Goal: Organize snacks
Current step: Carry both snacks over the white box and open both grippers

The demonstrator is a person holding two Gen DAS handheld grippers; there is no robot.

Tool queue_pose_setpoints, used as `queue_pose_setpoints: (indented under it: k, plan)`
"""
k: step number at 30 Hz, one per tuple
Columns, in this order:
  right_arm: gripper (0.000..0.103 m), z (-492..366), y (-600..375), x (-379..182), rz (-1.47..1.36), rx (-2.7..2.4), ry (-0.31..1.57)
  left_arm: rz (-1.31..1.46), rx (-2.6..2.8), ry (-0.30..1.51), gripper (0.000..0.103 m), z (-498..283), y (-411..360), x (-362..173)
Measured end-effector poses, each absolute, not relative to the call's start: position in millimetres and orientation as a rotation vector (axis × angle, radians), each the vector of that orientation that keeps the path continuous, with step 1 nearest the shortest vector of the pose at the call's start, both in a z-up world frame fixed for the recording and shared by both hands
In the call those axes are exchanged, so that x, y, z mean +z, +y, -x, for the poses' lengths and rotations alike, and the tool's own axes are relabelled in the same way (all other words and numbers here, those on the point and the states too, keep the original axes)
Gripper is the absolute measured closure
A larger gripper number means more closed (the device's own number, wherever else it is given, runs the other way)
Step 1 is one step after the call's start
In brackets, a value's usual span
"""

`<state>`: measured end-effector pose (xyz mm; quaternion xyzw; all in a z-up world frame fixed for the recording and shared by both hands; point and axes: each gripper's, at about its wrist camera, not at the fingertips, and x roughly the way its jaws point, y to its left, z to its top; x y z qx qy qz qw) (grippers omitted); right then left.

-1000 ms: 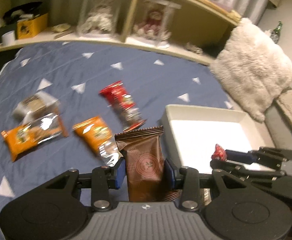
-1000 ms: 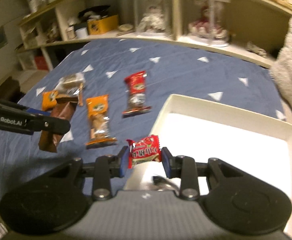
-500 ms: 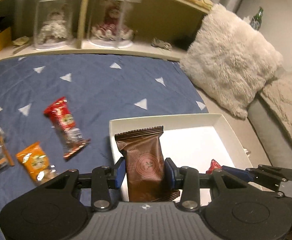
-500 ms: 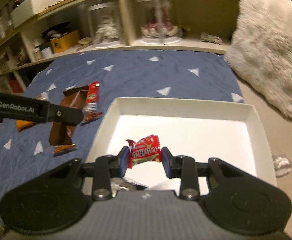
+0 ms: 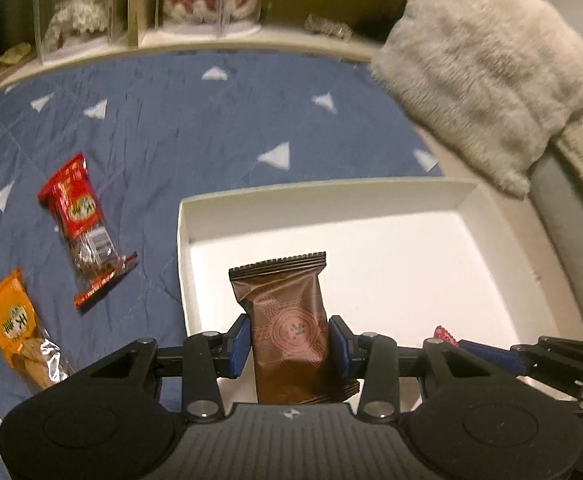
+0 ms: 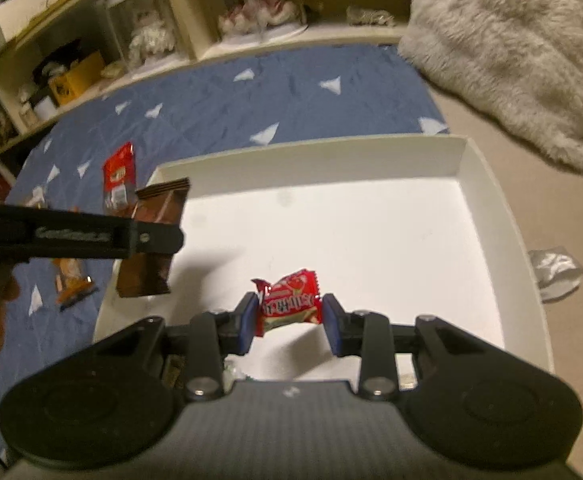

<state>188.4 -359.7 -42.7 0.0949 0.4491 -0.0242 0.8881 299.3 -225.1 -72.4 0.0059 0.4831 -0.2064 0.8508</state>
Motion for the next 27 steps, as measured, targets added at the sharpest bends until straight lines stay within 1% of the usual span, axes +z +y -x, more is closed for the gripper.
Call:
queue_pose_setpoints:
  k: [4, 12, 13, 15, 16, 20, 27]
  plan:
    - [0.063, -199.9, -353.9, -51.9, -0.187, -0.015, 0.968, -0.014, -0.424, 1.035, 0.06, -305.8, -226.7, -81.7]
    - [0.063, -213.2, -349.8, -58.0, -0.227, 0.03, 0.982, -0.03, -0.418, 1.013, 0.058, -317.2, -227.9, -82.4]
    - [0.063, -214.5, -349.3, -58.9, -0.227, 0.028, 0.984, -0.036, -0.42, 1.01, 0.057, -317.0, -227.7, -82.7]
    - [0.06, -217.3, -347.7, -59.8, -0.225, 0.028, 0.989, -0.047, -0.421, 1.012, 0.043, -316.7, -227.3, -82.6]
    - [0.058, -217.7, -347.0, -59.9, -0.224, 0.029, 0.991, -0.048, -0.42, 1.01, 0.041, -315.8, -226.7, -82.0]
    - [0.05, -217.1, -348.7, -58.9, -0.219, -0.005, 0.998, -0.058, -0.426, 1.009, 0.038, -311.5, -224.3, -79.1]
    - [0.044, -206.9, -358.9, -54.2, -0.241, -0.065, 0.996, -0.061, -0.451, 1.01, 0.034, -296.3, -217.9, -68.9]
